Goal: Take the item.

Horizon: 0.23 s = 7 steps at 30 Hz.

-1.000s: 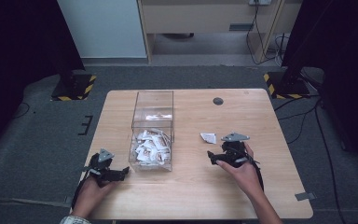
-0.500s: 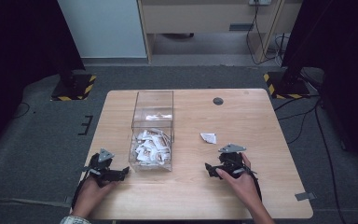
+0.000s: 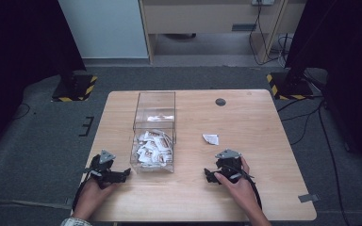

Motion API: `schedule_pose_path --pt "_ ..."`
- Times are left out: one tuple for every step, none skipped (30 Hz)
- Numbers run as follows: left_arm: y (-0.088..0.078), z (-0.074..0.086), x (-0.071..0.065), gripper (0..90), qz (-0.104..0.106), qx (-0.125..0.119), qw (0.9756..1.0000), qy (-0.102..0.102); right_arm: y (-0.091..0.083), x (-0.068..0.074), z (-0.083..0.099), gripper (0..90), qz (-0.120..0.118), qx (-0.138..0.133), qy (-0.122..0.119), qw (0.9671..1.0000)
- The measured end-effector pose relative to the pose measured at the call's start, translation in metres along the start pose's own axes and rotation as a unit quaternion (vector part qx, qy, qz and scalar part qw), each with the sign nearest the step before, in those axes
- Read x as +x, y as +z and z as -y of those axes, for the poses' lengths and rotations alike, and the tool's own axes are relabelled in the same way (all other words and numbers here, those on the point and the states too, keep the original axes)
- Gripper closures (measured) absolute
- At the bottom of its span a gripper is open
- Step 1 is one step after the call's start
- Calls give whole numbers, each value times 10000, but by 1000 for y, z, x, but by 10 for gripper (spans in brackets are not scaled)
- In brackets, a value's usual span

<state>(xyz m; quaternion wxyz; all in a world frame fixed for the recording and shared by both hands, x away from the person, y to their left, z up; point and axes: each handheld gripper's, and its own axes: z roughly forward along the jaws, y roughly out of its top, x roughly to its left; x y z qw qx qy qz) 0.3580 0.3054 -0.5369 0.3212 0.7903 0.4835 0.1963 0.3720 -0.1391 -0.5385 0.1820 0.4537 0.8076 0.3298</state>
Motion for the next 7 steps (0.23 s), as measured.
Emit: schedule_pose_path --pt "0 0 0 0 -1 0 10000 1 0 1 1 12 13 -38 15 10000" --pt "0 0 0 0 0 -1 10000 2 0 1 1 12 20 -39 22 10000" --pt "0 0 0 0 -1 0 10000 0 0 1 1 12 28 -41 37 10000" --pt "0 0 0 0 -1 0 10000 2 0 1 1 12 31 -50 20 10000" --pt "0 0 0 0 0 1 10000 2 0 1 2 12 28 -49 11 10000" --pt "0 0 0 0 -1 2 10000 2 0 1 2 12 24 -49 7 10000" --pt "0 0 0 0 0 2 10000 2 0 1 2 12 26 -50 9 10000"
